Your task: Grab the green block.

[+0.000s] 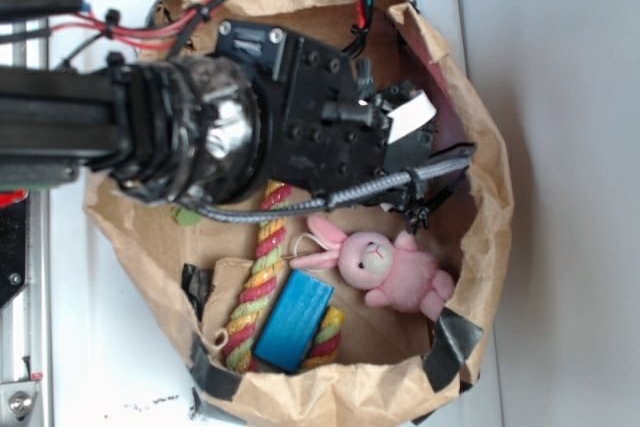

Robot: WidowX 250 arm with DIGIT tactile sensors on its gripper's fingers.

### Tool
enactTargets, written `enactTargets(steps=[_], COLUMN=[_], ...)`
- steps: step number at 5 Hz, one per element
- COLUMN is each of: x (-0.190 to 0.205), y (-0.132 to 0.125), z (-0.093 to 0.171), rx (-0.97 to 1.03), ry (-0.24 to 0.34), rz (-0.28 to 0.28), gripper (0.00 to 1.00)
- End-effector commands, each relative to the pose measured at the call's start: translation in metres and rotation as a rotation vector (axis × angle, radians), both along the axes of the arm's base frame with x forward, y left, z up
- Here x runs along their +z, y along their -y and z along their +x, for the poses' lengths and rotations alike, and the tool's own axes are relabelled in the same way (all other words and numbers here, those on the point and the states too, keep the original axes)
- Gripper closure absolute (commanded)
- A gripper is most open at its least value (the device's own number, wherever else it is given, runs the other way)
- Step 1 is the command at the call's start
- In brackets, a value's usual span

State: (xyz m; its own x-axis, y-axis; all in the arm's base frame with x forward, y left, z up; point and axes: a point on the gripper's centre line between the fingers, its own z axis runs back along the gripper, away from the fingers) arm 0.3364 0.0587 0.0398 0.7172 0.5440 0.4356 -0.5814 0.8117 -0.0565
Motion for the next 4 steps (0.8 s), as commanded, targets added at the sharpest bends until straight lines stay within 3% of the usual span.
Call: enactTargets(steps=[1,3,4], x=[0.058,0.108,0.127], y=[0.007,0.025,0.027], z=[-0.005,-0.017,-0.021], rx=[-0.107,-0.262,-0.300], ry=[0.027,-0.019,-0.062], rz=[-0.079,-0.201,-0.224], gripper=[1.00,1.00,1.00])
